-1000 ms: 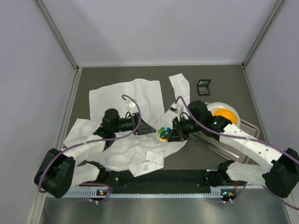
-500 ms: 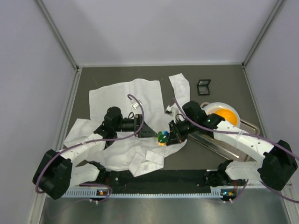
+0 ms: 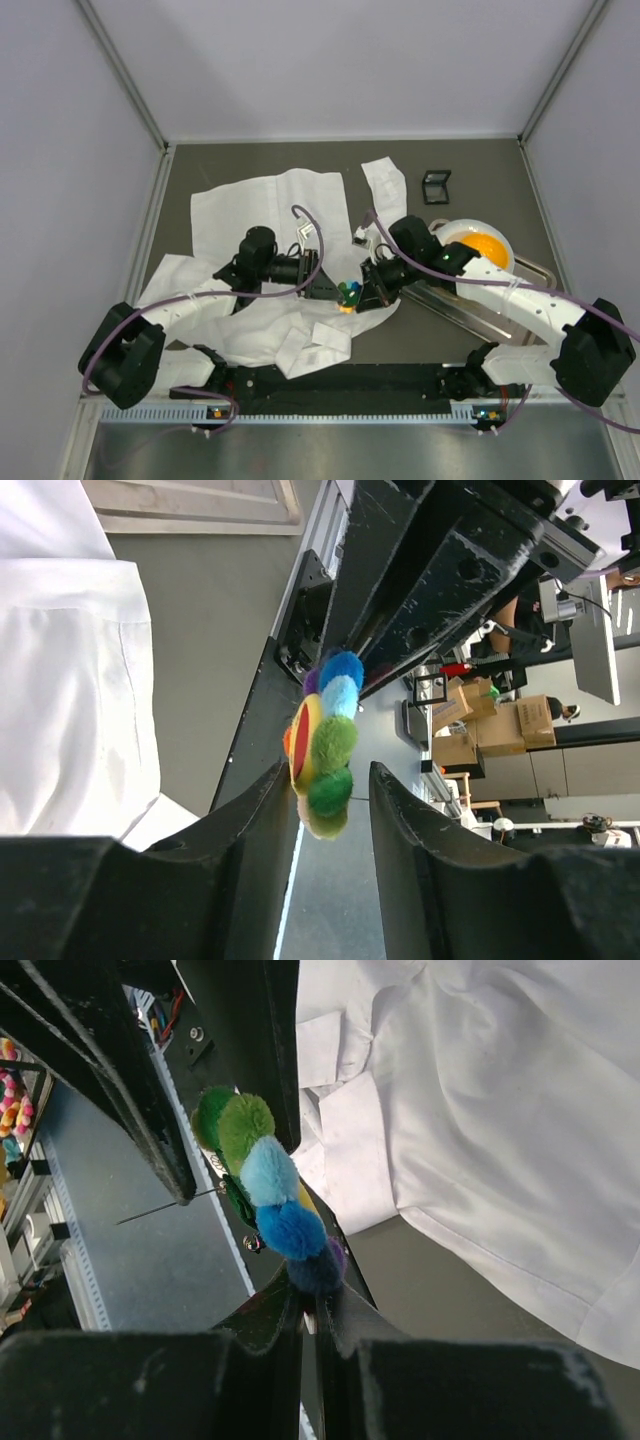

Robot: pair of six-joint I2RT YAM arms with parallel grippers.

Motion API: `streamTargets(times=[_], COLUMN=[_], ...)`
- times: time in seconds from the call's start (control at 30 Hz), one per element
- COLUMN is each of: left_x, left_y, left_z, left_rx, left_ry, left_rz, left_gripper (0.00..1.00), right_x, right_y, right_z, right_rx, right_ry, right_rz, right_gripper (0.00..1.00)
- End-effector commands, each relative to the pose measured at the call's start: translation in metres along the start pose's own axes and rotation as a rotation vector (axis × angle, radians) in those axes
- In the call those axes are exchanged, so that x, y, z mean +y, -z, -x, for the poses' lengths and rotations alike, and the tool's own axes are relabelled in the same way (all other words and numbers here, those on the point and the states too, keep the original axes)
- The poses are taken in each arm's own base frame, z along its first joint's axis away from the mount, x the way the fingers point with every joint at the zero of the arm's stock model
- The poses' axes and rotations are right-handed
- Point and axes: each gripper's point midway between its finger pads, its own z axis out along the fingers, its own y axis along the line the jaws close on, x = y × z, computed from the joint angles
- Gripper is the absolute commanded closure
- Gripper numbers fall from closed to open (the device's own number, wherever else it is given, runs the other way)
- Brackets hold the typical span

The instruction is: Remove the brooch from the garment

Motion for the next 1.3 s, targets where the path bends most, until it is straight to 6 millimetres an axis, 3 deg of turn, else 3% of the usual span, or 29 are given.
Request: streamTargets(times=[0.0, 0.33, 0.53, 0.63, 0.67, 0.7, 0.8, 1.0, 1.07, 1.1, 1.27], left_x=[-0.008, -0.003, -0.003, -0.004, -0.003, -0.007, -0.009, -0.011, -0.006, -0.01, -0.01], left_y=[-0.005, -0.013, -0.012, -0.011, -0.01, -0.007, -0.001, 0.022, 0.028, 0.032, 0.046], left_z=[0.013, 0.009, 0.008, 0.009, 0.01, 0.012, 0.025, 0.043, 0.047, 0.049, 0.054], left_rx=[-0.006, 0.014, 0.01, -0.013, -0.026, -0.046, -0.149, -0.386, -0.449, -0.479, -0.59], left_ry=[-0.066, -0.051, -0.04, -0.04, -0.038, -0.051, -0.048, -0.02, 0.005, 0.004, 0.047], left_rz=[-0.027, -0.021, -0.015, -0.004, 0.009, 0.012, 0.071, 0.145, 0.176, 0.173, 0.187], left_gripper=[0.59, 0.69, 0.94, 1.0, 1.0, 1.0, 1.0, 1.0, 1.0, 1.0, 1.0], right_x=[0.015, 0.02, 0.02, 0.018, 0.017, 0.015, 0.012, 0.005, 0.018, 0.016, 0.036], right_y=[0.004, 0.002, 0.003, 0.005, 0.006, 0.007, 0.007, 0.005, 0.013, 0.009, 0.013], right_z=[0.019, 0.018, 0.018, 0.022, 0.024, 0.026, 0.031, 0.028, 0.05, 0.045, 0.073], right_rx=[-0.033, -0.023, -0.028, -0.047, -0.057, -0.069, -0.129, -0.277, -0.413, -0.433, -0.619], right_ry=[0.073, 0.087, 0.077, 0.056, 0.046, 0.035, -0.019, -0.128, -0.112, -0.125, -0.102], right_rz=[0.043, 0.053, 0.046, 0.017, 0.006, -0.006, -0.031, -0.042, 0.016, 0.023, 0.106], right_gripper=[1.0, 1.0, 1.0, 1.0, 0.97, 0.81, 0.61, 0.51, 0.49, 0.47, 0.43])
